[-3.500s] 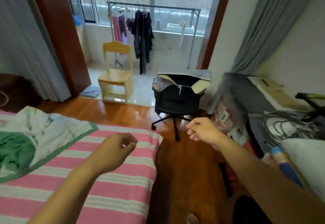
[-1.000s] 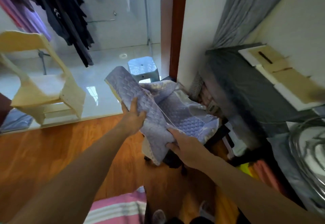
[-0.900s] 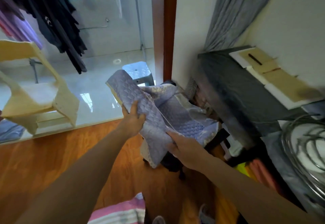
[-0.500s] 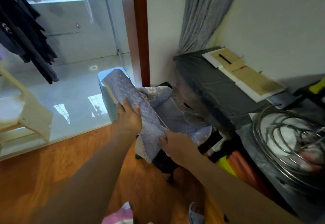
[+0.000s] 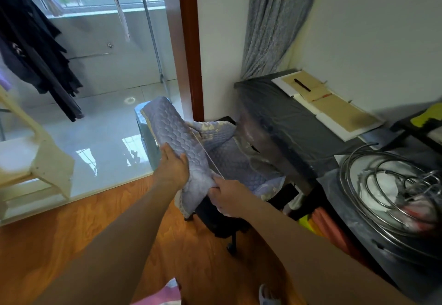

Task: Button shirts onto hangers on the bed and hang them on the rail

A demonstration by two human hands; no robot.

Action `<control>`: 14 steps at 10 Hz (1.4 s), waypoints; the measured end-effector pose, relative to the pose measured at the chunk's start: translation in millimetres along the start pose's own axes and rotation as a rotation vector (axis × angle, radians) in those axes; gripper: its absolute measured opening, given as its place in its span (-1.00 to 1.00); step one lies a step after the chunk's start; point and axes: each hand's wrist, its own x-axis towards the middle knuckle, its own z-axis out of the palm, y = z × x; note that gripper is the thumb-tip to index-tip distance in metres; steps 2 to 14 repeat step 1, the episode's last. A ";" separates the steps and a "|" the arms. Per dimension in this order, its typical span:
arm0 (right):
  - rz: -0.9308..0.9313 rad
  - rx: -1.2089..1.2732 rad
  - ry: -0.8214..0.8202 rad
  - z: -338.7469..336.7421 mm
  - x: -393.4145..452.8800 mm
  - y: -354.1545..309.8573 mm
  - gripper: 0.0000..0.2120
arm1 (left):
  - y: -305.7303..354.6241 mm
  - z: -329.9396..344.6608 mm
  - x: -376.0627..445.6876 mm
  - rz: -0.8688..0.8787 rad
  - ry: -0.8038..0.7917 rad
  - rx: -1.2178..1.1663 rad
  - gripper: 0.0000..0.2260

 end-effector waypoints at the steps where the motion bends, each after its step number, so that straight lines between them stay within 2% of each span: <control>1: -0.005 -0.062 -0.103 -25.0 -9.0 23.5 -0.64 | 16.6 -19.2 -12.3 -0.063 0.008 0.082 -0.42; 14: -0.005 -0.062 -0.103 -25.0 -9.0 23.5 -0.64 | 16.6 -19.2 -12.3 -0.063 0.008 0.082 -0.42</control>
